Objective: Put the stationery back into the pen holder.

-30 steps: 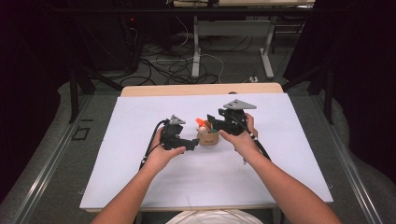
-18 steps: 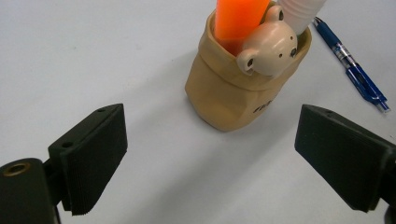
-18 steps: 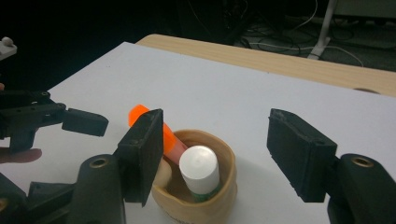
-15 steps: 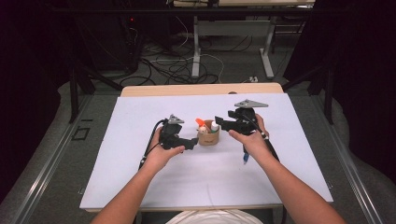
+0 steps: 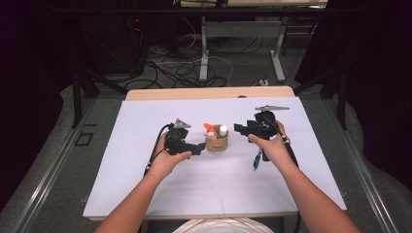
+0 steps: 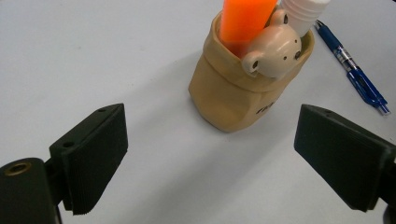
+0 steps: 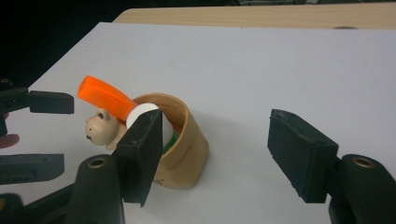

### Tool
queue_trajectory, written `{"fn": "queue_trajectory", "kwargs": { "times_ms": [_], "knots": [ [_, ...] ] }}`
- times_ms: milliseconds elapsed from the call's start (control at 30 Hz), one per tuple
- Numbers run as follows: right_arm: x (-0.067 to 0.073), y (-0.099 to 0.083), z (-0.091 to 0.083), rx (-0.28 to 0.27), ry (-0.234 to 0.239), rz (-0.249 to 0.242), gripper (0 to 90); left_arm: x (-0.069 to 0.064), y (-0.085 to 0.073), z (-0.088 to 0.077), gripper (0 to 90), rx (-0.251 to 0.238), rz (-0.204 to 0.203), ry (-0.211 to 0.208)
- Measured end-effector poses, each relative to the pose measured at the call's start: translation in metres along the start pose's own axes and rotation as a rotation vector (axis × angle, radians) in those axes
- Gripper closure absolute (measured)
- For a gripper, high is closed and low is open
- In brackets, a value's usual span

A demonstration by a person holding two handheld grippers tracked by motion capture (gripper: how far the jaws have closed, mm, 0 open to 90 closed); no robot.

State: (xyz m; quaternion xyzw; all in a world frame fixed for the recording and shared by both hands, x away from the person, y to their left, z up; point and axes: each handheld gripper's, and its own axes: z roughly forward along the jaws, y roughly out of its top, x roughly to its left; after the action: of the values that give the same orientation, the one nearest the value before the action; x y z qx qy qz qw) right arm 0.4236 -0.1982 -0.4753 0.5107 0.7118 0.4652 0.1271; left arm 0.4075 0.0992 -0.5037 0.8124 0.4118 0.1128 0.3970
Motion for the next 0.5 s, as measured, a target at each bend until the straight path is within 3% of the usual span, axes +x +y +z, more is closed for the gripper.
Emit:
{"fn": "queue_trajectory", "kwargs": {
  "times_ms": [167,300,500],
  "knots": [
    [-0.007,-0.003,0.0,0.025,-0.005,0.072,38.2,0.003,0.0,-0.002,9.7,-0.007,-0.007,0.002],
    [-0.011,-0.004,-0.001,0.032,-0.004,0.103,40.5,0.005,0.001,-0.004,9.7,-0.015,-0.012,0.003],
    [-0.021,-0.003,0.0,0.08,0.002,0.179,41.8,0.006,0.003,-0.005,9.7,-0.019,-0.02,-0.006]
  ]
}}
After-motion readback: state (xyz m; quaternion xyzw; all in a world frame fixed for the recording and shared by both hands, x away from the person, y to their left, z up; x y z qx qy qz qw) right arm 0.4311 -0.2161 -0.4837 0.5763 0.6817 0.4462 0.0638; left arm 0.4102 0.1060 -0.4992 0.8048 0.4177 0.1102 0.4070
